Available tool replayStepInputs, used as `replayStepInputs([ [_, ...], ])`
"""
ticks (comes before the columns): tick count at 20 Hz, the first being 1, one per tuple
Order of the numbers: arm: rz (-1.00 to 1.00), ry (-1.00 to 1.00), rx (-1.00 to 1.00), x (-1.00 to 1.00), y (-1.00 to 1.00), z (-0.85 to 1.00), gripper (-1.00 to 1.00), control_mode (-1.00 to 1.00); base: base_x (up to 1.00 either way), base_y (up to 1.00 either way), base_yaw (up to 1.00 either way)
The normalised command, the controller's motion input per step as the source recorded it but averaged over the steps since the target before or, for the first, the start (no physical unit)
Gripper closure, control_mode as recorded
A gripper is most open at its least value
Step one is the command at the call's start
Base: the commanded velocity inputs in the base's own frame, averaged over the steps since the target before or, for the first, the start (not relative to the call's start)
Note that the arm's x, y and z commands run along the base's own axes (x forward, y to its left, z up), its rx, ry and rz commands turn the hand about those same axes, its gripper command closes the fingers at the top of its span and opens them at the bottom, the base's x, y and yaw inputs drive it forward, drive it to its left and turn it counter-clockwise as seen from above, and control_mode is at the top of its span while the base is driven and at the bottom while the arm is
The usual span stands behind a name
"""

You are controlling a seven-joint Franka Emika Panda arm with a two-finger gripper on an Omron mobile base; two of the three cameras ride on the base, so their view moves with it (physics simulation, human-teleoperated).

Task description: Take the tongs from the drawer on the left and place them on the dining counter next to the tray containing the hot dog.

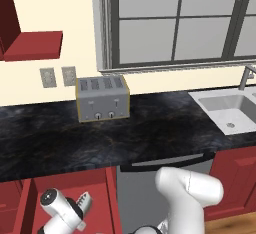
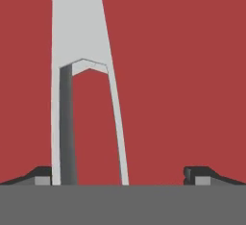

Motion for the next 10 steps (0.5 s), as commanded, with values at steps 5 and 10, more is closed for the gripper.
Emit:
replayStepInputs([
  [5, 0.00, 0.00, 0.00, 0.12, 0.19, -0.27, -1.00, -1.00, 0.00, 0.00, 0.00],
  [10, 0.00, 0.00, 0.00, 0.02, 0.18, -0.44, -1.00, -1.00, 0.00, 0.00, 0.00],
])
